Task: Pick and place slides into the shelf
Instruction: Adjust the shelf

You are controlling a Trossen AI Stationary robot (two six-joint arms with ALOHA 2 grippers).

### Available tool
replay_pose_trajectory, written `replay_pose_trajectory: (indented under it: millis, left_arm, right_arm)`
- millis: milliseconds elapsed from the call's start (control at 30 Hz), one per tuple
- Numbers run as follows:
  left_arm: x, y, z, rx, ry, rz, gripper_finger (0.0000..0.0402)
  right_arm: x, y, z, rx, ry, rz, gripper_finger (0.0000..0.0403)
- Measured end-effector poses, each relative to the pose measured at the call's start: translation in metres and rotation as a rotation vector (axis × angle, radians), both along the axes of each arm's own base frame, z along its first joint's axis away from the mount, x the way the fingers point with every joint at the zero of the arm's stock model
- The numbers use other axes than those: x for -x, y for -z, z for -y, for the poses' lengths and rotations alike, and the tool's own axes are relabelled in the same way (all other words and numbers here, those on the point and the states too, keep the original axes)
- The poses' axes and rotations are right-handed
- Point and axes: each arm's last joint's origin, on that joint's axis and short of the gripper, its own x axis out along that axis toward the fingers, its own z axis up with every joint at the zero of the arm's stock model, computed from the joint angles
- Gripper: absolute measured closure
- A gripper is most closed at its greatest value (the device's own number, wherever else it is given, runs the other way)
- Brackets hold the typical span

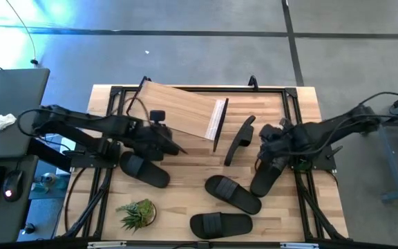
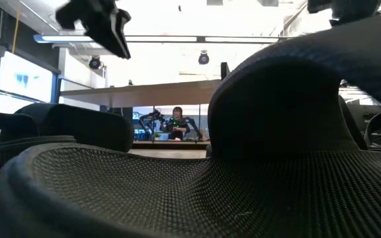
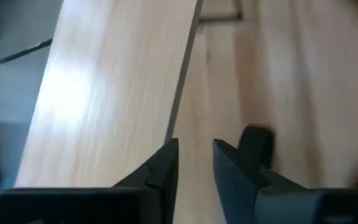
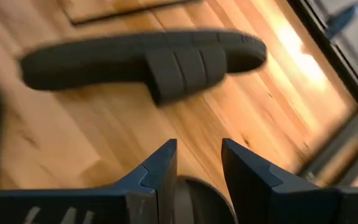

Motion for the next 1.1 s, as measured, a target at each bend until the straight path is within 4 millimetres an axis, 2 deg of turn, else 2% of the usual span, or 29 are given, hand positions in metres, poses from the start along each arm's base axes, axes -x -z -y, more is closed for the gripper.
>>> replay_pose_trajectory:
  millis: [167,500,867,1100]
  left_arm:
    - [-0.012,0.016,-0.002,-0.069,-0.018,-0.089,0.0298]
    - [-0.027,0.033,-0.005,-0.197,-0.044,-0.153,0.0312]
    - [-0.037,0.033,-0.024,-0.176,-0.066,-0.085,0.0314]
    - [-0.043,0.032,-0.039,-0.126,0.006,-0.057,0.0314]
  right_arm:
    - [0.001,0.007,-0.013,0.044,0.047,-0.028,0.0284]
    - [0.001,0.014,-0.030,0.109,0.085,0.020,0.0284]
    - [-0.003,0.024,-0.044,0.145,0.099,0.017,0.0284]
    - [-0.003,0.026,-0.045,0.157,0.124,0.024,0.0284]
